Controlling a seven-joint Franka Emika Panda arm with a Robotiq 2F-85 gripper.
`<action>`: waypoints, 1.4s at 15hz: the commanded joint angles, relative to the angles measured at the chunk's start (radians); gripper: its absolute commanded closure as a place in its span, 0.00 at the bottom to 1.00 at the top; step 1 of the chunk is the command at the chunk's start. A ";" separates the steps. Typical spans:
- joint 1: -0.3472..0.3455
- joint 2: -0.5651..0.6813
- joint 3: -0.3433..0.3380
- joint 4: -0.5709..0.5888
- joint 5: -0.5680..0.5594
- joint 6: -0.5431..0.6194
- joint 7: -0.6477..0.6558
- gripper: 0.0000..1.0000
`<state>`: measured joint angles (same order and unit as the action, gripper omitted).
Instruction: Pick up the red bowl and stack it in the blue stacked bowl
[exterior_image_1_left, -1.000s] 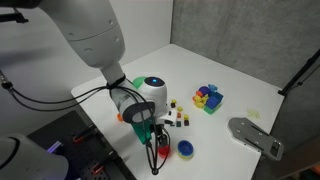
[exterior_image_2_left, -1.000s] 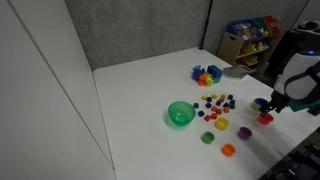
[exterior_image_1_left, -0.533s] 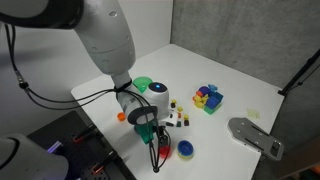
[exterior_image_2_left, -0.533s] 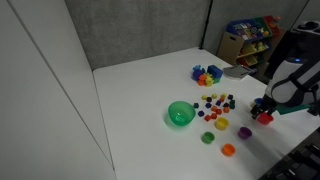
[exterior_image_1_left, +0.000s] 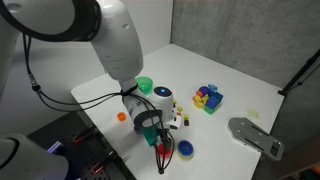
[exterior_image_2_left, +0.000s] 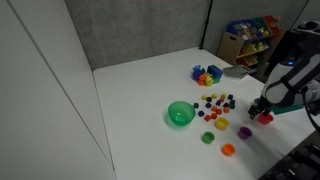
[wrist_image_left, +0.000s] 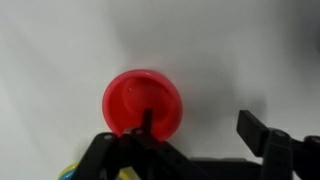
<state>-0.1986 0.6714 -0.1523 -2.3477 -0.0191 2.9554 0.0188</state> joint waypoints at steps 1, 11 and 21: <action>-0.011 0.013 0.002 0.019 0.010 -0.001 -0.020 0.44; 0.011 -0.060 -0.027 -0.014 -0.004 -0.035 -0.023 0.96; 0.071 -0.166 -0.079 0.031 -0.015 -0.123 0.009 0.96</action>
<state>-0.1427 0.5406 -0.2108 -2.3379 -0.0197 2.8874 0.0132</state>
